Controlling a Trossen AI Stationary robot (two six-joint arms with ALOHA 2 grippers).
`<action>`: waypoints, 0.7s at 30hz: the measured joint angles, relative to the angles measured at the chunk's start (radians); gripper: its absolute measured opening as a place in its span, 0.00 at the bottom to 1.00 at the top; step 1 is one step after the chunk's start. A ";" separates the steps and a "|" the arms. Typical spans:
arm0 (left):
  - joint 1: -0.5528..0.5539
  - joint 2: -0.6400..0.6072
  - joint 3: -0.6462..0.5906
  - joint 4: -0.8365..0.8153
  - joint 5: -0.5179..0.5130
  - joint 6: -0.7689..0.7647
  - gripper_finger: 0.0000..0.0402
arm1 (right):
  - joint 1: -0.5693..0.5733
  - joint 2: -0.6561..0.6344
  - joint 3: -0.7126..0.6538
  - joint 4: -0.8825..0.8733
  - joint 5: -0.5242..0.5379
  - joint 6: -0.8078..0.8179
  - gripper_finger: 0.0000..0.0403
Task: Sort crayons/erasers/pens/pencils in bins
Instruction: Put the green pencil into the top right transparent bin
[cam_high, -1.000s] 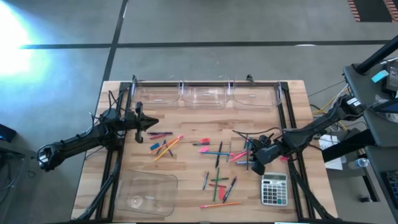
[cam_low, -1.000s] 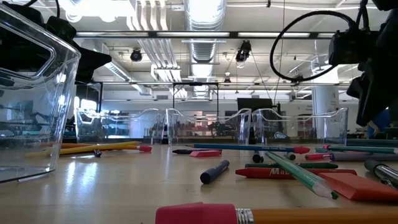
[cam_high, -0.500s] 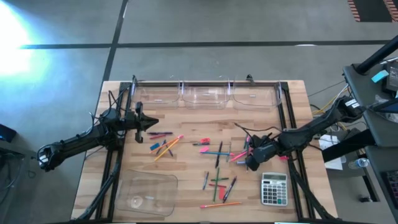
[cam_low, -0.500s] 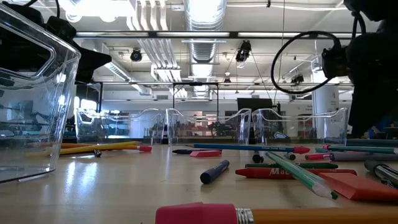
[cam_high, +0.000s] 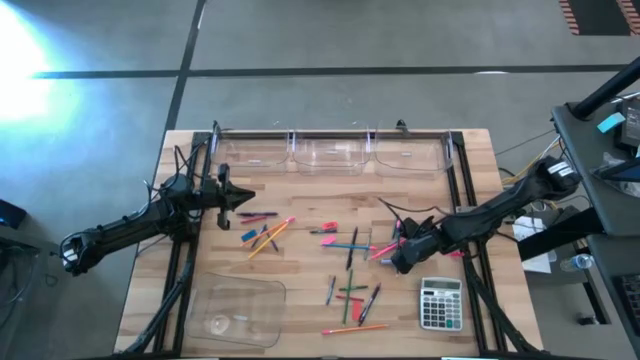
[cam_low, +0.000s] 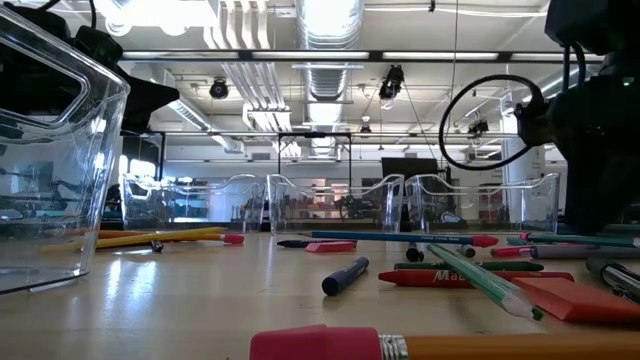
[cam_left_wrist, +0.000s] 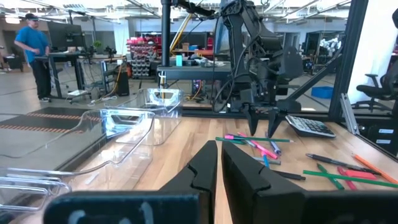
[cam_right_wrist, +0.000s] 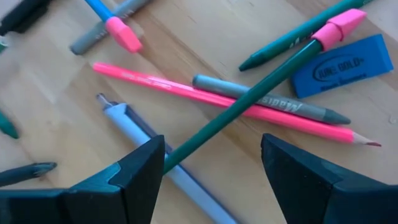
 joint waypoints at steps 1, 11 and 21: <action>0.000 0.000 0.000 0.000 0.000 0.000 0.03 | 0.000 0.005 0.000 0.000 -0.001 0.000 0.64; 0.000 0.000 0.000 0.000 0.000 0.000 0.03 | 0.000 0.019 0.000 0.001 -0.017 0.040 0.61; 0.000 0.000 0.000 0.000 0.000 0.000 0.03 | 0.000 0.053 0.001 0.009 -0.013 0.075 0.55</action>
